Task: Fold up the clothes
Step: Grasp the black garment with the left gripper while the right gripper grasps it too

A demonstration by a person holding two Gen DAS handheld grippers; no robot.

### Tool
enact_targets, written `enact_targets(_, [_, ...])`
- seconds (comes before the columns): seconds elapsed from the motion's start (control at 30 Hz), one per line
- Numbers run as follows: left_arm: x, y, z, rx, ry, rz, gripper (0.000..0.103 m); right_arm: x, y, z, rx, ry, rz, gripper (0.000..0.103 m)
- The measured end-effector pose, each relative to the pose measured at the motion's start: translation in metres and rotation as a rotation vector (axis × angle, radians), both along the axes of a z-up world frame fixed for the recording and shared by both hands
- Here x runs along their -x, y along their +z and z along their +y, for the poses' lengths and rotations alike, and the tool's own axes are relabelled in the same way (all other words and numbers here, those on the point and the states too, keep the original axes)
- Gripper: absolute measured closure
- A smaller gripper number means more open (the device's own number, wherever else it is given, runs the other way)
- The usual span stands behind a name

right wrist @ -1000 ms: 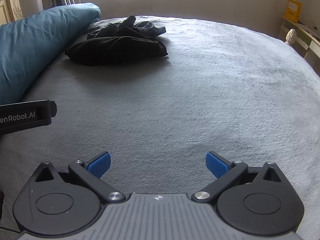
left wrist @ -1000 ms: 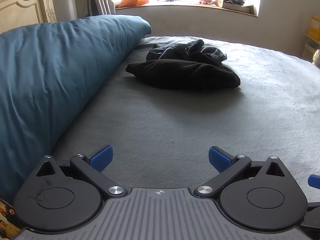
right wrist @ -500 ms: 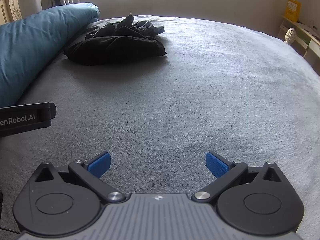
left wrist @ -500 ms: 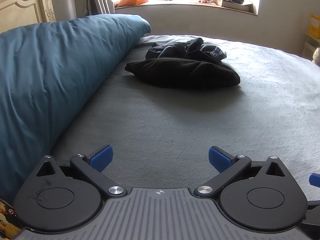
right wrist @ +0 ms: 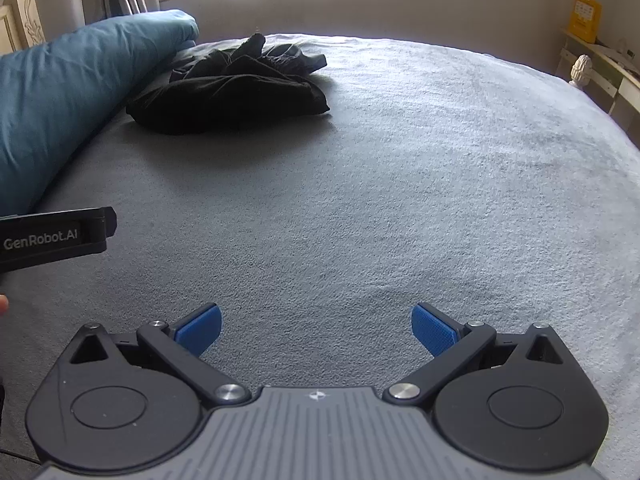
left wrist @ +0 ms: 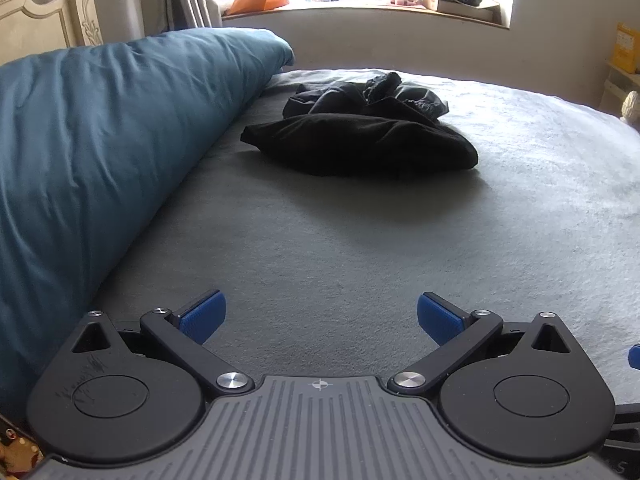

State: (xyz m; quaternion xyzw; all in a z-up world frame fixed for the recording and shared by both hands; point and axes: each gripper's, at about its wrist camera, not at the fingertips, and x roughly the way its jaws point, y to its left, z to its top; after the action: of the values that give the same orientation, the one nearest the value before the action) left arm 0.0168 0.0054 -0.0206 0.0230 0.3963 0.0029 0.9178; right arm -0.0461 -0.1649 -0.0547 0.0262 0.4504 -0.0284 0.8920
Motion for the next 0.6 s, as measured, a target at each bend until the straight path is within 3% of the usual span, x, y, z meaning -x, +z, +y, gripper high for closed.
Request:
enact_targets(0.23, [-0.030, -0.018, 0.008, -0.054, -0.007, -0.016, 0.000, -0.020, 0.000, -0.017, 0.071, 0.047, -0.168, 0.000])
enact_targets(0.4, [-0.066, -0.024, 0.018, -0.068, -0.001, -0.165, 0.000, -0.068, 0.003, -0.030, 0.023, 0.111, -0.304, 0.000])
enact_targets(0.6, [-0.122, -0.037, 0.016, -0.134, -0.059, -0.288, 0.002, -0.155, 0.004, -0.028, -0.028, 0.170, -0.380, 0.001])
